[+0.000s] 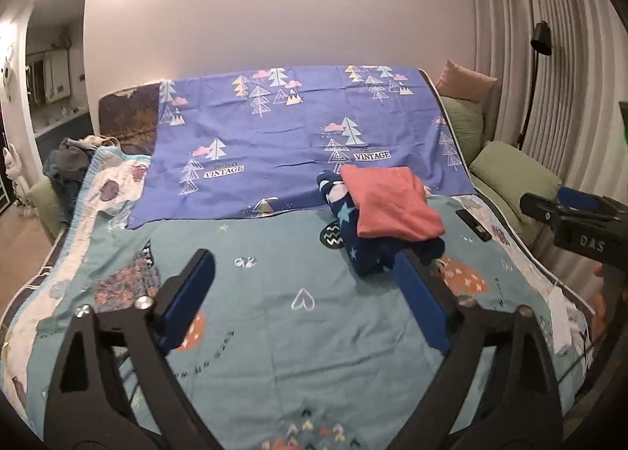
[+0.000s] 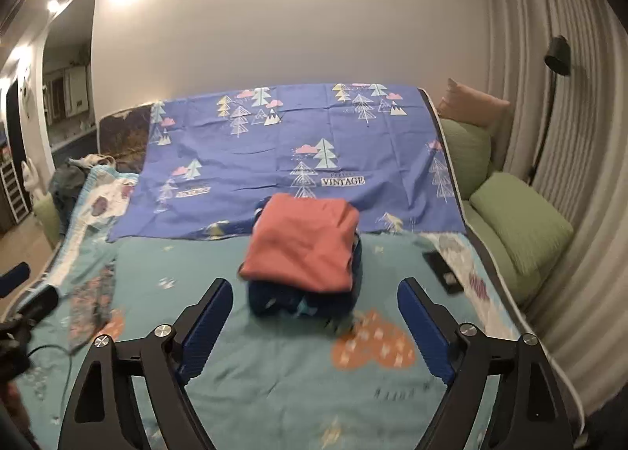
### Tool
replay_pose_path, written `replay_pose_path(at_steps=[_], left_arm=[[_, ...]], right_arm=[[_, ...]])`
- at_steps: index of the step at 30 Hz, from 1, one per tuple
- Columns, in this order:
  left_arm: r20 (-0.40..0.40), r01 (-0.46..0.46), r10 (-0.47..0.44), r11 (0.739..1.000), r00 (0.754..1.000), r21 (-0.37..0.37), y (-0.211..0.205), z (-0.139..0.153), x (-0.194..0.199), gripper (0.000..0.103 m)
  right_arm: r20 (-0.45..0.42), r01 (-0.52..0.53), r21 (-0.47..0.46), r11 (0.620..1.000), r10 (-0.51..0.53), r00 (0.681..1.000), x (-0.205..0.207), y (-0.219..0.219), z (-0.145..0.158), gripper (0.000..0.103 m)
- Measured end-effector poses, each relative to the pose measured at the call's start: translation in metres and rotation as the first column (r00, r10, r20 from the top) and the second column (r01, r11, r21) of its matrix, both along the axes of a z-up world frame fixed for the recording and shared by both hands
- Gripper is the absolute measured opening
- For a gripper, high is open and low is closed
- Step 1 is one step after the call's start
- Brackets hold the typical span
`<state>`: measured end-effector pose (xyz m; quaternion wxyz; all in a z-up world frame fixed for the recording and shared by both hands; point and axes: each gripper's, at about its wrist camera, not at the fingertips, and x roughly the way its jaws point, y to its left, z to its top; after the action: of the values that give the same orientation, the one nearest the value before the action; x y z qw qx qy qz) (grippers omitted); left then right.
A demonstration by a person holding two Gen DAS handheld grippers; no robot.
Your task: Fold small clothes
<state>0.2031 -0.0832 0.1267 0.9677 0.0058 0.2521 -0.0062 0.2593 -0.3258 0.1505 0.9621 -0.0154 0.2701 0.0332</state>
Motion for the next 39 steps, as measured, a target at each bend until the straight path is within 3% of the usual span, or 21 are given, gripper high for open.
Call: replay_pose_path(at_steps=[4,10,14,28,39], left_arm=[[-0.015,0.002,-0.002,1.000,1.000,-0.018,-0.005,-0.010,-0.034,0.097],[-0.035,-0.014,0.012,0.998,0.999,-0.059,-0.004,-0.019,-0.073,0.099],[-0.023,-0.022,0.020,0.998,1.000,-0.054,-0.008,-0.022,-0.088,0.101],[-0.028,-0.029,0.027,0.996,0.999,-0.079,-0.009,-0.026,-0.104,0.101],[-0.002,-0.032,0.032,0.998,0.999,-0.056,-0.009,-0.021,-0.108,0.101]], right_arm=[[0.021,0.027,0.009,1.000,-0.027,0.999,-0.052,0.007,-0.003,0.099],[0.072,0.053,-0.092,0.994,-0.047,0.996,-0.107,0.027,-0.015,0.101],[0.096,0.047,-0.099,0.994,-0.037,0.995,-0.129,0.035,-0.020,0.102],[0.083,0.010,-0.100,0.995,-0.001,0.997,-0.145,0.049,-0.030,0.103],[0.082,0.018,-0.100,0.995,-0.010,0.997,-0.144,0.046,-0.030,0.103]])
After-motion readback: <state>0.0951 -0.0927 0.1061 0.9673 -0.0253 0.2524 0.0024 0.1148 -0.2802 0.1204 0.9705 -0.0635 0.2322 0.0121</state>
